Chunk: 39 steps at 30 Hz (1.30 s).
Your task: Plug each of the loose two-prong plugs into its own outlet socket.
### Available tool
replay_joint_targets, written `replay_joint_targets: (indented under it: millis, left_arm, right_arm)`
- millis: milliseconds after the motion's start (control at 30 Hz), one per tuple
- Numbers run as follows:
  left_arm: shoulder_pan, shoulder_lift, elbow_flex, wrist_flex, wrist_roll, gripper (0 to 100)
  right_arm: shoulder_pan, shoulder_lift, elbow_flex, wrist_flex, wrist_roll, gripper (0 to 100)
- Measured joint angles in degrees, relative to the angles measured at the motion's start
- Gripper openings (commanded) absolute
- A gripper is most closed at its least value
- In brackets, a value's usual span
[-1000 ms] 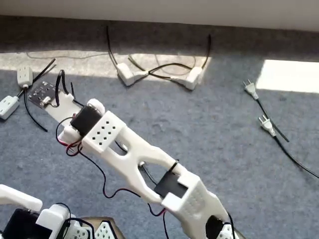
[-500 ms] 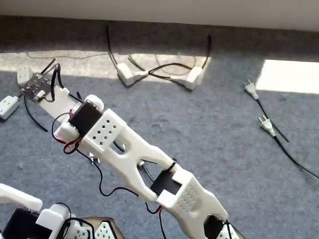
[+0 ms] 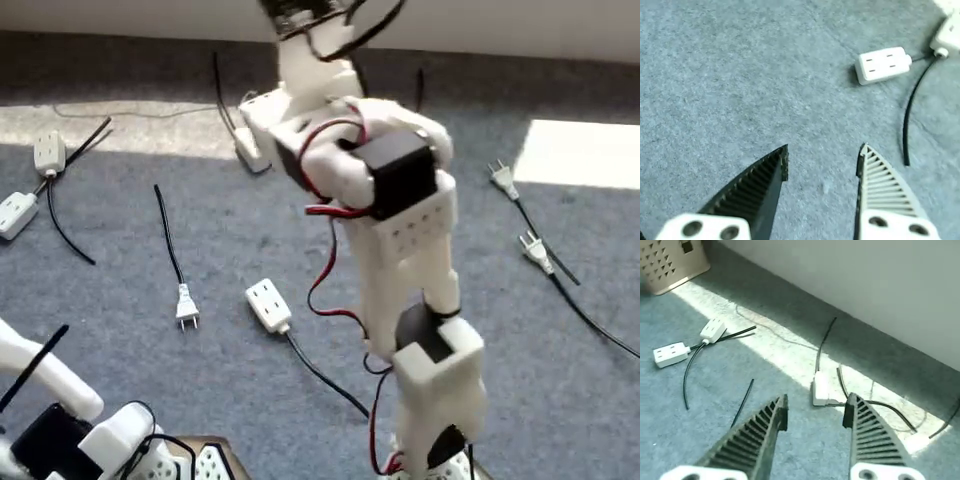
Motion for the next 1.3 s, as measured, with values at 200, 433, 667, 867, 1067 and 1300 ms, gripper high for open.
replay_joint_targets:
  millis: [200,433,667,867,1067,1300]
  left_arm:
    - [12.7,0.0,-4.8,18.7,-4.4,22]
    - [24.0,0.0,-3.4,27.2,-0.8,22]
    - [37.4,0.0,7.9,26.4,8.0,23]
    - [45.3,0.0,19.4,17.0,10.9,23]
    - [46.2,0.0,21.2,14.9,10.4,23]
    - [46.2,0.0,22.2,10.1,10.3,23]
  right_arm:
    - [5.0,-16.3,15.9,0.1,0.0,18.1]
    - [14.2,-32.8,37.1,0.1,0.0,18.1]
    - [24.2,-38.4,52.7,0.1,3.2,18.1]
    - [29.6,-40.3,61.0,0.1,9.6,18.1]
    - [35.3,-40.3,66.1,0.0,11.9,18.1]
    - [40.8,-40.3,76.7,-7.4,12.0,18.1]
